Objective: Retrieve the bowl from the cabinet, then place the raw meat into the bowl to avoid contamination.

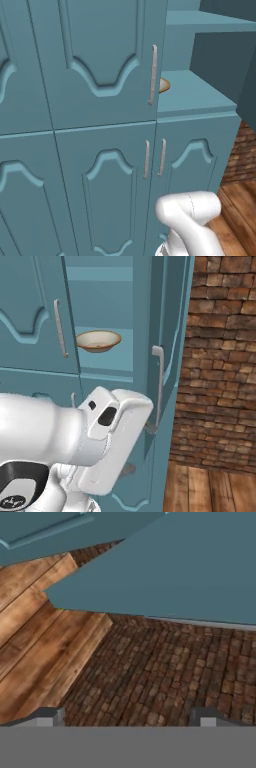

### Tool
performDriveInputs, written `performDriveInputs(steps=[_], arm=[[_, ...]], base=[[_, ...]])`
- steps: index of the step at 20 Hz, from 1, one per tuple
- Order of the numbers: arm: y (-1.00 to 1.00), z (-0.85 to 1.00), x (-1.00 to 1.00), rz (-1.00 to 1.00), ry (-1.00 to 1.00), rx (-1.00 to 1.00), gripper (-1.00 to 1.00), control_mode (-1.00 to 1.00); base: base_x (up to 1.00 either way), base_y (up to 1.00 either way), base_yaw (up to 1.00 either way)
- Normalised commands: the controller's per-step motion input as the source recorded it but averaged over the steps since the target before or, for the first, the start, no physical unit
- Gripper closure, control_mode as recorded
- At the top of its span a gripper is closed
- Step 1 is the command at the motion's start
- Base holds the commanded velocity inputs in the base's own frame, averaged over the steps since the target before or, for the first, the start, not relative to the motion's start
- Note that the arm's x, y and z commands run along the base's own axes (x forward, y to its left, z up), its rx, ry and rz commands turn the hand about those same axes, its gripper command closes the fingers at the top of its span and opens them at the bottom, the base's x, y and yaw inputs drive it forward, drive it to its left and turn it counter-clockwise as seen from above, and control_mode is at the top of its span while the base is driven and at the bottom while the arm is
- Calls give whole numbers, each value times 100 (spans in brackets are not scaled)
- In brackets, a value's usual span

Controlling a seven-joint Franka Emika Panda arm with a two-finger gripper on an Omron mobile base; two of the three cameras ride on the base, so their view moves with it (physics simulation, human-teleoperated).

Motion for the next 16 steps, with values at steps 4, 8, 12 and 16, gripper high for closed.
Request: performDriveInputs(steps=[4,8,12,16], arm=[[29,-3,-74,-3,-4,-3,-100,-100],[74,0,-27,0,-1,-7,-100,-100],[95,19,0,8,2,-14,-100,-100],[90,14,4,13,6,-14,-100,-100]], base=[[0,0,0],[0,0,0],[0,0,0],[0,0,0]])
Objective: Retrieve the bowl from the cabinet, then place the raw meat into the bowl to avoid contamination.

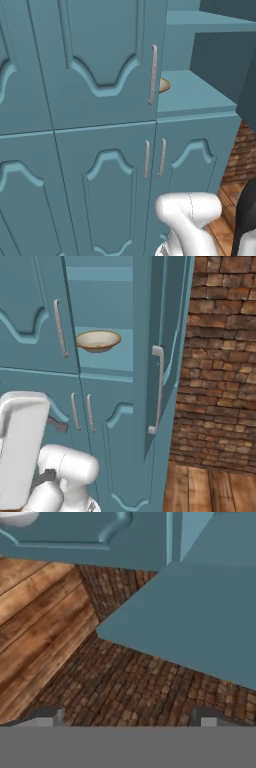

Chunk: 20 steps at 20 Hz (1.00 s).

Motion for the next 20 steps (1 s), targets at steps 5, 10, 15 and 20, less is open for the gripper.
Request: performDriveInputs(steps=[5,10,15,20], arm=[[81,3,15,13,6,-8,-100,-100],[31,5,65,5,3,0,-100,-100],[17,2,72,2,4,0,-100,-100],[18,0,76,-6,-2,8,-100,-100]], base=[[0,0,0],[0,0,0],[0,0,0],[0,0,0]])
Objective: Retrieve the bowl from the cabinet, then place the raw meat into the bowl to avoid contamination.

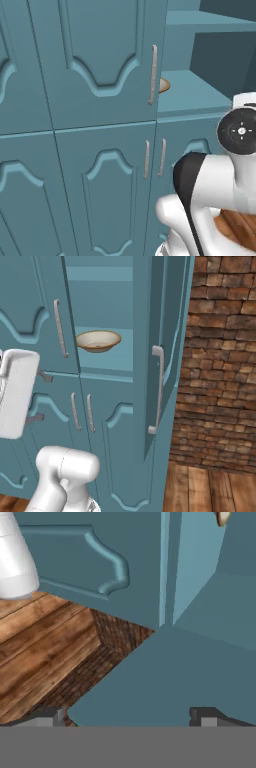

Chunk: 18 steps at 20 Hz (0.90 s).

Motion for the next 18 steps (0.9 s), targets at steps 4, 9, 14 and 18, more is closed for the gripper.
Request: performDriveInputs(steps=[4,9,14,18], arm=[[15,0,54,-24,-15,18,-100,-100],[12,-19,42,-25,-12,25,-100,-100],[7,-51,6,-15,-13,44,-100,-100],[5,-26,0,-10,-16,45,-100,-100]], base=[[0,0,0],[0,0,0],[0,0,0],[0,0,0]])
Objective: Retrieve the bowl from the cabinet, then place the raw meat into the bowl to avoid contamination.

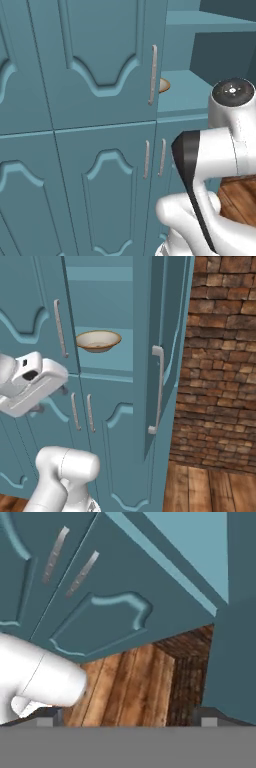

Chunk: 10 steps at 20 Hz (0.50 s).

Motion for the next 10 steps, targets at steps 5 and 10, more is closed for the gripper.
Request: performDriveInputs(steps=[5,10], arm=[[10,0,0,-8,-29,37,-100,-100],[19,0,6,-16,-35,28,-100,-100]], base=[[0,0,0],[0,0,0]])
